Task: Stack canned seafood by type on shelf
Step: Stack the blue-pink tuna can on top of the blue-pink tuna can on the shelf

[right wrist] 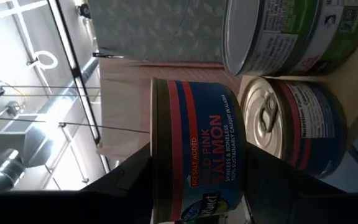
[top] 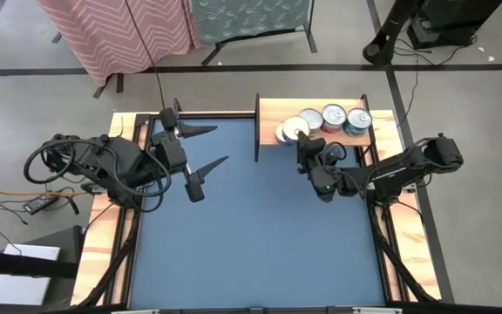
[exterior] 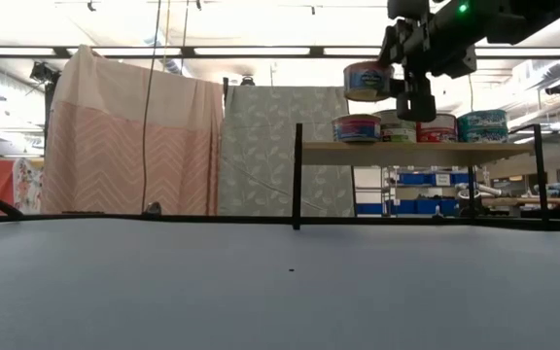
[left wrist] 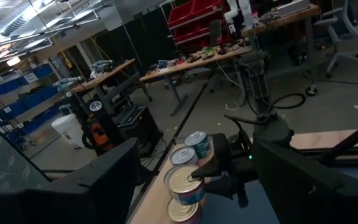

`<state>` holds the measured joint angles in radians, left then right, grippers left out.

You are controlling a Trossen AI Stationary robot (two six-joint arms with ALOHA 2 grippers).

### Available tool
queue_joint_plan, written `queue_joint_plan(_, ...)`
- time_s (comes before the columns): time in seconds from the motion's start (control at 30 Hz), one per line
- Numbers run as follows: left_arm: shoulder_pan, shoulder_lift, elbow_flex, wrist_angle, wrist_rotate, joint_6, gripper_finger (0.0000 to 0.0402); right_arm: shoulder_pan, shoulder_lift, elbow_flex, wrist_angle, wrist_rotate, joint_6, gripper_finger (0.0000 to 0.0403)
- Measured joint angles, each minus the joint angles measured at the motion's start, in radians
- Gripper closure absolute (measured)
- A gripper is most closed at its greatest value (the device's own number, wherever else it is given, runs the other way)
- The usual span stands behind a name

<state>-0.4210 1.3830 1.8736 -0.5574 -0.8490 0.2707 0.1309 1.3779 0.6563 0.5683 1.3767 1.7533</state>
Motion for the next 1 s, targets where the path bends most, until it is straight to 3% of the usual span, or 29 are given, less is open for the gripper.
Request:
queue_joint_plan(0.43,0.0,0.0,0.0,0.008,0.0,0.001,0.009,-0.069,0.111,0.061,0.0,-0.104,0.025,0.0201)
queue_joint_plan(0.67,0.0,0.0,0.0,0.005,0.0,-0.011,0.009,-0.076,0.119,0.061,-0.001,-0.059,0.034,0.0201)
queue_joint_plan(0.9,0.0,-0.002,0.0,0.005,0.01,-0.012,0.009,-0.082,0.112,0.061,-0.001,-0.087,0.025,0.0201)
queue_joint_plan(1.0,0.0,-0.002,0.0,0.005,0.014,-0.011,0.009,-0.08,0.111,0.062,0.0,-0.087,0.024,0.0153)
